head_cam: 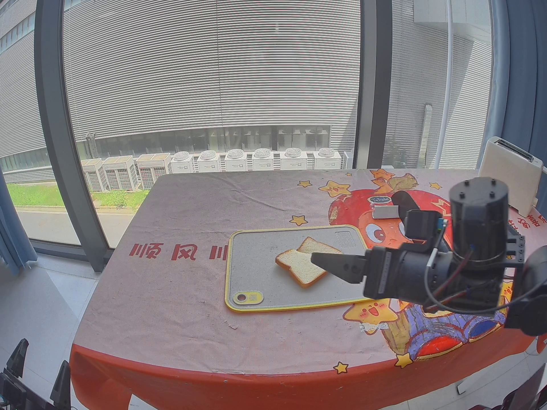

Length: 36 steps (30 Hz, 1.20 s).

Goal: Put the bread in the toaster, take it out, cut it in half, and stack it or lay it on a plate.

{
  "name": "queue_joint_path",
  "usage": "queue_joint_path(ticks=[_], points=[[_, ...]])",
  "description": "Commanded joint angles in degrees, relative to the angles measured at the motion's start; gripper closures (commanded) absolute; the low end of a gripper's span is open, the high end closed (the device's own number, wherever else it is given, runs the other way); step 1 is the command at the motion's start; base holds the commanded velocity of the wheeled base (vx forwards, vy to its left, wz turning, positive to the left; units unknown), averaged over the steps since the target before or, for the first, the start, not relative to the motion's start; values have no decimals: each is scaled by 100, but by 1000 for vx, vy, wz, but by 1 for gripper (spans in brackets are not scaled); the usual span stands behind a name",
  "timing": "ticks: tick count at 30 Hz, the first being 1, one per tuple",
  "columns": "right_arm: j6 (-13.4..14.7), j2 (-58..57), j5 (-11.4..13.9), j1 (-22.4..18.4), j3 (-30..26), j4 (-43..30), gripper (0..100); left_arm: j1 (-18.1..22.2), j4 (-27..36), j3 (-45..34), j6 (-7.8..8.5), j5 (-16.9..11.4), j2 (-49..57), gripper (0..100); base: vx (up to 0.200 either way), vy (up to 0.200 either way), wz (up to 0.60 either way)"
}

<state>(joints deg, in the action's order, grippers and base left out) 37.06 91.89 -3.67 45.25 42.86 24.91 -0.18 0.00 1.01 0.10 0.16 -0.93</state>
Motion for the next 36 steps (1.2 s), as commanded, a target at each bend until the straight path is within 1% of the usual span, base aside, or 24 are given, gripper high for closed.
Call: queue_joint_path(ticks=[1,2,3,4,5,6,8,10,11,12,13,14,15,17,22,30,32,33,34,35,36], points=[[-876,-1103,86,-306,-727,6,0,1,0,-92,-1,2,-4,0,0,0,0],[-1175,-1226,86,-385,-885,14,0,1,0,-92,-1,2,-4,0,0,0,0],[-1315,-1297,94,-429,-973,14,0,1,-9,-92,-1,2,-4,0,0,0,0],[-1342,-1305,94,-438,-973,14,0,1,-9,-92,-1,2,-4,0,0,0,0],[-1491,-1411,94,-500,-1078,14,0,1,0,-92,-1,2,-4,0,0,0,0],[-1535,-1499,94,-517,-1122,14,0,1,0,-92,-1,2,-4,0,0,0,0],[-1553,-1692,94,-552,-1149,6,0,1,0,-92,-1,2,-4,0,0,0,0],[-1570,-1903,112,-737,-1149,-65,0,1,0,-92,-1,2,-4,0,0,0,0],[-1605,-1947,165,-790,-1131,-91,0,1,-9,-92,-1,2,-4,0,0,0,0],[-1702,-1973,261,-860,-1149,-82,0,1,-9,-92,-1,2,-4,0,0,0,0],[-1851,-1991,305,-878,-1175,-91,0,1,0,-92,-1,2,-4,0,0,0,0],[-1851,-1991,305,-878,-1175,-91,0,1,0,-92,-1,2,-4,0,0,0,0],[-2177,-2017,261,-886,-1272,-82,0,1,-9,-92,-1,2,-4,0,0,0,0],[-2352,-2088,226,-913,-1333,-12,0,1,-9,-92,-1,2,-4,0,0,0,0],[-2396,-2413,235,-966,-1263,-117,0,1,0,-92,-1,2,-4,0,0,0,0],[-2414,-2369,200,-992,-1280,-241,0,1,0,-92,-1,2,-4,0,0,0,0],[-2423,-2343,59,-1018,-1272,-241,0,1,0,-92,-1,2,-4,0,0,0,0],[-2423,-2343,42,-1036,-1263,-241,0,1,0,-92,-1,2,-4,0,0,0,0],[-2432,-2316,-55,-1115,-1263,-241,0,1,-9,-92,-1,2,-4,0,0,0,0],[-2432,-2316,-55,-1115,-1263,-241,0,1,-9,-92,-1,2,-4,0,0,0,0],[-2432,-2246,-99,-1282,-1236,-223,0,1,-9,-92,-1,2,-4,0,0,0,0]])
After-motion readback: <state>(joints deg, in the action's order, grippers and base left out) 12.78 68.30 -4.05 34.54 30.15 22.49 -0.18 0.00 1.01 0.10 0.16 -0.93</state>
